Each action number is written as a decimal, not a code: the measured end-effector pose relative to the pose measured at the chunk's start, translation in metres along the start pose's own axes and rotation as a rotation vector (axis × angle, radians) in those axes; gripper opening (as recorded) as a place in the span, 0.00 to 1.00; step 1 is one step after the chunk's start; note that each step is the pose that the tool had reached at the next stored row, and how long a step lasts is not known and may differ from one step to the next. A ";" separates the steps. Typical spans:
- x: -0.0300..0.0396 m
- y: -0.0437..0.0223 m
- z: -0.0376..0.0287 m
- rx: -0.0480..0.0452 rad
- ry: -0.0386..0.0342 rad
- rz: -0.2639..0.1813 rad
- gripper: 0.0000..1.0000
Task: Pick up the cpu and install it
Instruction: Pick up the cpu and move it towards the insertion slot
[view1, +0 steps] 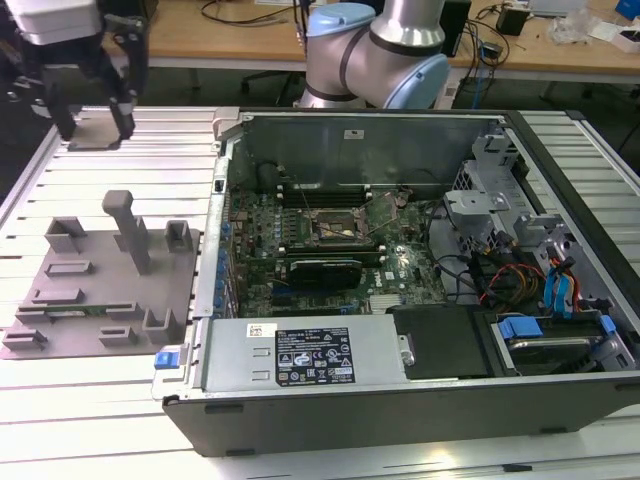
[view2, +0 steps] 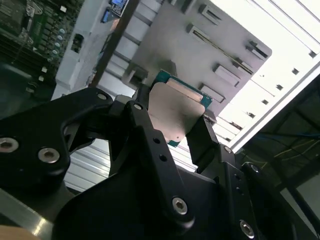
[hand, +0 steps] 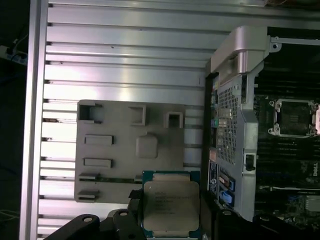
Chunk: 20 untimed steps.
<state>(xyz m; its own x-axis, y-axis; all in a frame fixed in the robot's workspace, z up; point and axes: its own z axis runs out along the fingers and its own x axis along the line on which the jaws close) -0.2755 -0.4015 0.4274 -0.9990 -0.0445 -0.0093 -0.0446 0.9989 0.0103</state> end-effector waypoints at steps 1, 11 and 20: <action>-0.0075 -0.0003 0.0000 0.0000 0.0000 0.000 0.55; -0.0726 -0.0032 0.0007 0.0000 0.0000 0.000 0.55; -0.1266 -0.0056 0.0011 0.0000 0.0000 0.000 0.55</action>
<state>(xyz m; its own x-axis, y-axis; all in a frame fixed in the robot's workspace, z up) -0.1487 -0.4015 0.4274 -0.9990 -0.0448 -0.0093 -0.0449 0.9989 0.0103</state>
